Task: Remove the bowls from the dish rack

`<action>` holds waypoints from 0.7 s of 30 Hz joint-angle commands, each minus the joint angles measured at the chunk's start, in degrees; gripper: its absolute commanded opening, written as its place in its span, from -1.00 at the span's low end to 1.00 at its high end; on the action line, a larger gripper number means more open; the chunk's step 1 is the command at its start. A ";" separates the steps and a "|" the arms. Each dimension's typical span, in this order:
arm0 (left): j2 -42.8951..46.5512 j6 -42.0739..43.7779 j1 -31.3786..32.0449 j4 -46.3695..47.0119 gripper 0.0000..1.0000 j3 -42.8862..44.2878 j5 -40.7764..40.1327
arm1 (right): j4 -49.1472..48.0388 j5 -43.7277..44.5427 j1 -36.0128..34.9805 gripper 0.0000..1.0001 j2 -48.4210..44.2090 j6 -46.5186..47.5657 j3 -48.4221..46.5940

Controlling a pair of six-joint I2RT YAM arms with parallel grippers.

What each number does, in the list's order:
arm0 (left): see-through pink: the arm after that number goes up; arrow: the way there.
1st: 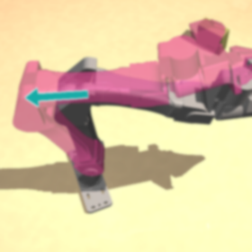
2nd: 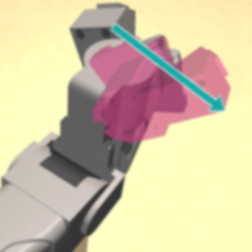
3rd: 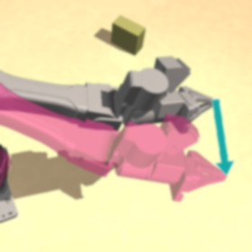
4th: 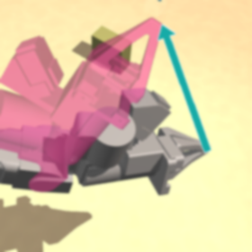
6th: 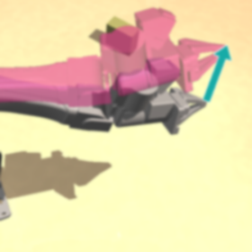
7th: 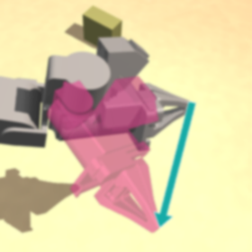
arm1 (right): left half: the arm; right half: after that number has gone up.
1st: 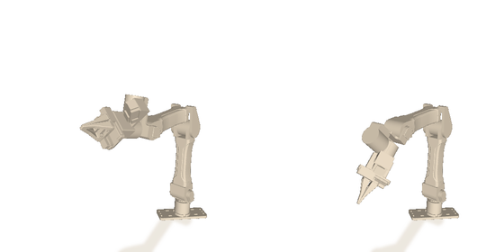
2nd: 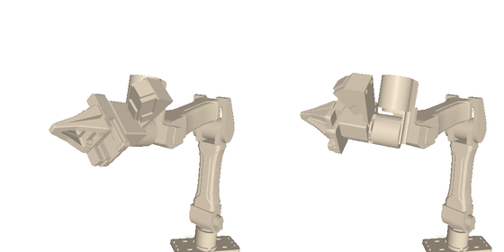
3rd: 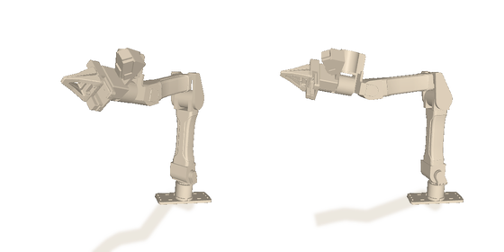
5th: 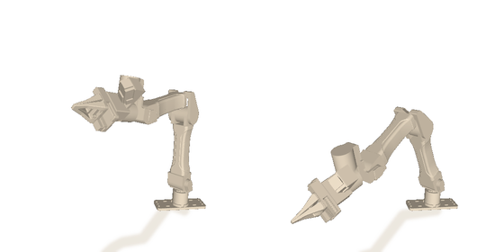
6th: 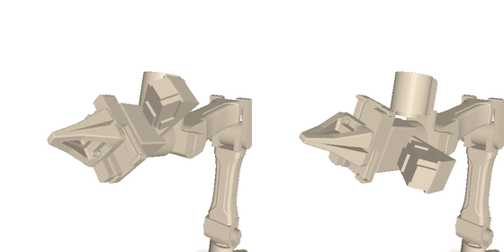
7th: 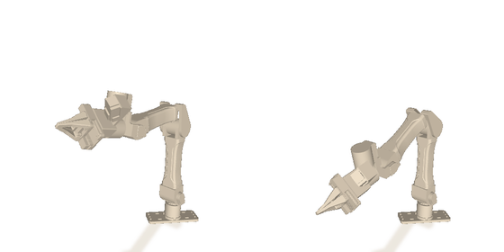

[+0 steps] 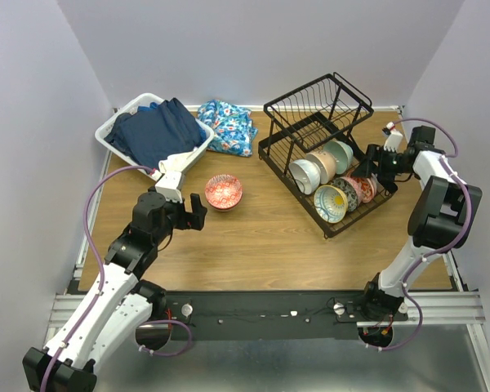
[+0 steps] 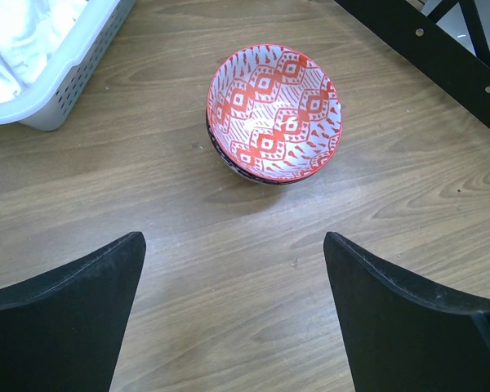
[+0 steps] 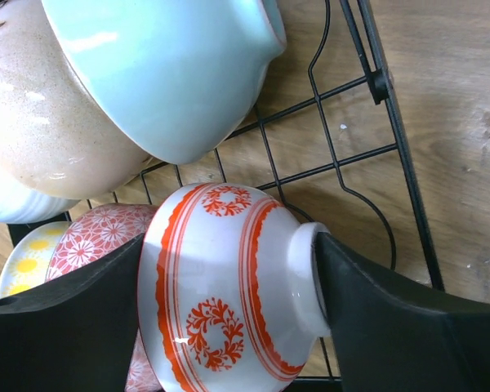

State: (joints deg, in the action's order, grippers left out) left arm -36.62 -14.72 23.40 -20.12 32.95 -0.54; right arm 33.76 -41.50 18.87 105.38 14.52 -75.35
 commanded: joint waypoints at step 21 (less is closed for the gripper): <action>0.15 0.57 0.33 1.40 0.98 -0.60 0.45 | -2.55 8.53 -0.06 -0.59 -12.65 -5.03 3.10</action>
State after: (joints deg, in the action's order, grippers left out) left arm -36.82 -14.74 23.40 -19.77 32.95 -0.54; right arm 33.67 -34.79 19.14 97.71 13.06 -73.03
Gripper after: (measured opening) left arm 0.990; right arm 0.799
